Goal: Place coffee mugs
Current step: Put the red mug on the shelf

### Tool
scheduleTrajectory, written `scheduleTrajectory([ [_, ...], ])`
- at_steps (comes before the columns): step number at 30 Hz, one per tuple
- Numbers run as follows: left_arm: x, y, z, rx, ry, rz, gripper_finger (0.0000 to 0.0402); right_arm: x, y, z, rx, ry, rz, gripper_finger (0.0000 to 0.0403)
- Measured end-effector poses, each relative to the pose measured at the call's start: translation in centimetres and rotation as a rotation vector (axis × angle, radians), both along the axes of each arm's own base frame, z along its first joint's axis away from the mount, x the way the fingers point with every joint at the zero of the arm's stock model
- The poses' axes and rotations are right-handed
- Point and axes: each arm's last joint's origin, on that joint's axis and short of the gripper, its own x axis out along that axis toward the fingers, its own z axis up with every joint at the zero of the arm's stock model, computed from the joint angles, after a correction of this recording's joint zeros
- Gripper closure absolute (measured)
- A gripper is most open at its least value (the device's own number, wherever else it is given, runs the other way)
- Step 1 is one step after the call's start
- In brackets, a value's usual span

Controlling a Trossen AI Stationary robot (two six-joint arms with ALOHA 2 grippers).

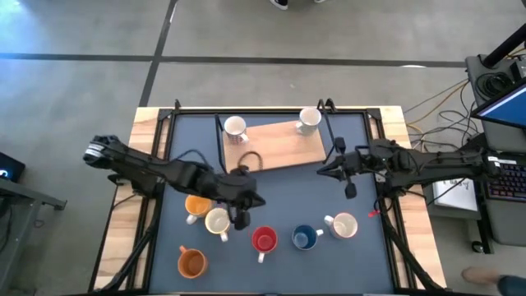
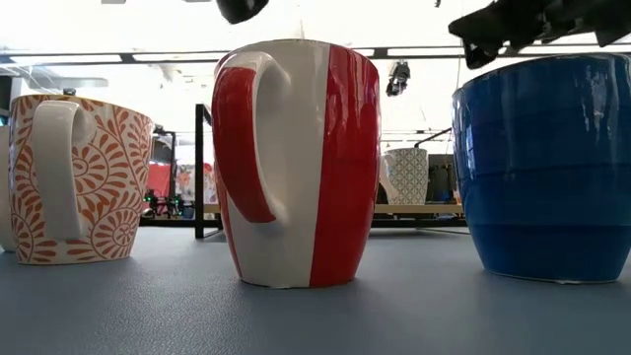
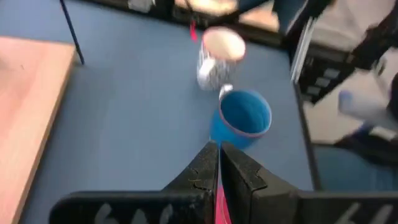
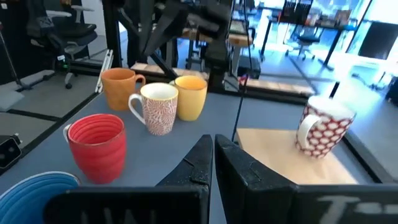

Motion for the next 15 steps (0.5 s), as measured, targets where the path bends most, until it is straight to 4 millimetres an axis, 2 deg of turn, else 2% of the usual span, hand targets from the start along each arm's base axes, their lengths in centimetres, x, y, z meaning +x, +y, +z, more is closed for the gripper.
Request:
scheduleTrajectory([
  [2,1.3,-0.9,0.1,0.02,0.107,-0.049,0.0402,-0.3,0.0,0.2,-0.013,-0.014,0.002,0.0394],
  [8,3.6,-3.6,-1.8,0.145,0.481,-0.124,0.0402,-0.4,0.0,0.3,-0.076,-0.03,0.011,0.0394],
  [11,4.8,-4.2,-2.5,0.173,0.55,-0.126,0.0402,-0.4,0.0,0.4,-0.109,-0.037,0.015,0.0394],
  [15,6.1,-4.6,-2.4,0.172,0.539,-0.114,0.0402,-0.6,0.0,0.9,-0.138,-0.064,0.017,0.0394],
])
